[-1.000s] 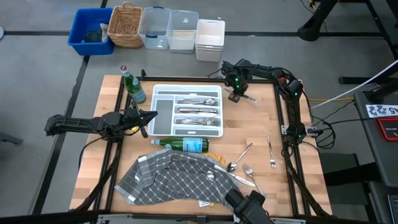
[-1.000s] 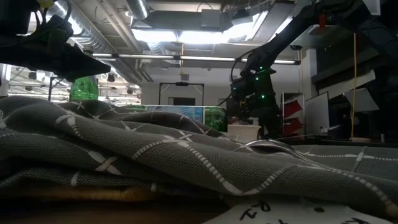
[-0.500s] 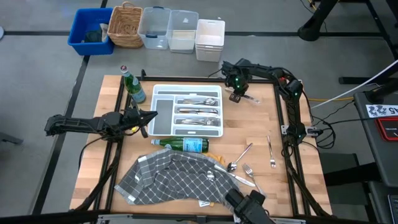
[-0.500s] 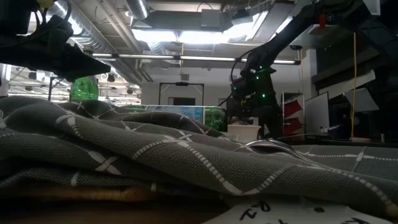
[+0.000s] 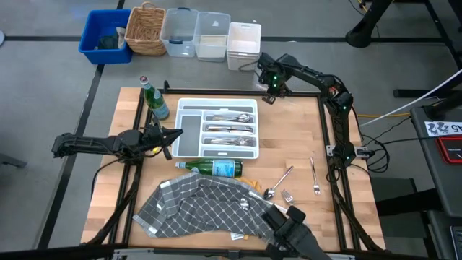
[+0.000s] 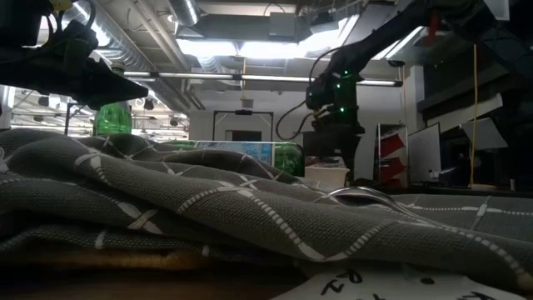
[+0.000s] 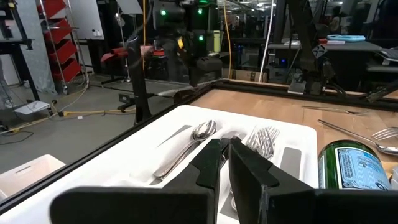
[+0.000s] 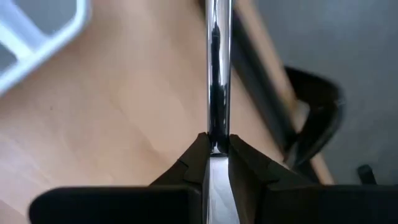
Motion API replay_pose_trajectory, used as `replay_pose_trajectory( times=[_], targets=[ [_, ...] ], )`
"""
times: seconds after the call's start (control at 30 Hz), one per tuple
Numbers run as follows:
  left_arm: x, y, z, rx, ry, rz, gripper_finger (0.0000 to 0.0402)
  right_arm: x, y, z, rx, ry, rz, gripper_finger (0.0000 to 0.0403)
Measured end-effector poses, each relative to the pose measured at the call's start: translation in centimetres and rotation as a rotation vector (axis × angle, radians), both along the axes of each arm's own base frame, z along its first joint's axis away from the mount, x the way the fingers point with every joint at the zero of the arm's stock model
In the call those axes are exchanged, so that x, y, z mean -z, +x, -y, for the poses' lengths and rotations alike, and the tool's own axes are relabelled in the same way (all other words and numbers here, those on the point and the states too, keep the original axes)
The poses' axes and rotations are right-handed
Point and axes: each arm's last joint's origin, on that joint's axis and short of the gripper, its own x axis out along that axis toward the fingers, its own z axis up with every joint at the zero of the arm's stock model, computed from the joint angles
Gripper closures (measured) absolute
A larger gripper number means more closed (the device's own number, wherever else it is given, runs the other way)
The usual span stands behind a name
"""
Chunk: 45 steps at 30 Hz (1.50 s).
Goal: Sort silverware
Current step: Put the silver table knife into the silverware tray
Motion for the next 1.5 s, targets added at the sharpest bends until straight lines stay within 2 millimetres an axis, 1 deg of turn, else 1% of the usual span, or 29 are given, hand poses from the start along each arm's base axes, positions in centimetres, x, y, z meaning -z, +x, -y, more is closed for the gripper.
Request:
replay_pose_trajectory(
  times=[0.1,0.2,0.27,0.37,0.47,0.53,0.73,0.87,1.0,1.07,1.17,1.33,1.5],
  targets=[
    [0.0,0.0,0.0,0.000,0.000,0.000,0.0381,-1.3,0.2,0.5,0.005,-0.020,0.047,0.0352],
    [0.0,0.0,0.0,0.000,0.000,-0.001,0.0381,-2.7,0.7,0.5,-0.004,-0.018,0.109,0.0352],
    [0.0,0.0,0.0,0.000,0.000,0.000,0.0381,-3.4,1.4,0.1,-0.015,0.006,0.169,0.0352],
    [0.0,0.0,0.0,0.000,0.000,-0.001,0.0381,-4.1,2.9,-1.1,-0.050,0.048,0.251,0.0352],
    [0.0,0.0,0.0,0.000,0.000,0.000,0.0381,-4.2,4.6,-2.7,-0.106,0.059,0.285,0.0352],
    [0.0,0.0,0.0,-0.001,0.000,0.000,0.0381,-4.3,5.9,-4.2,-0.155,0.057,0.300,0.0352],
    [0.0,0.0,0.0,-0.001,0.000,0.000,0.0381,-4.4,10.4,-9.4,-0.322,0.026,0.375,0.0352],
    [0.0,0.0,0.0,-0.001,0.000,0.000,0.0381,-4.7,12.8,-12.6,-0.426,-0.013,0.440,0.0352],
    [0.0,0.0,0.0,-0.001,-0.001,0.000,0.0381,-4.3,14.6,-15.3,-0.513,-0.065,0.451,0.0352],
    [0.0,0.0,0.0,-0.001,-0.004,0.001,0.0381,-4.0,15.2,-16.1,-0.536,-0.080,0.456,0.0352],
    [0.0,0.0,0.0,-0.001,-0.012,0.006,0.0381,-3.0,16.0,-17.4,-0.564,-0.076,0.436,0.0352],
    [0.0,0.0,0.0,-0.002,-0.049,0.022,0.0381,-0.8,16.9,-18.4,-0.581,-0.063,0.370,0.0352],
    [0.0,0.0,0.1,0.009,-0.134,0.066,0.0381,0.9,17.2,-18.3,-0.584,-0.097,0.301,0.0352]
  ],
)
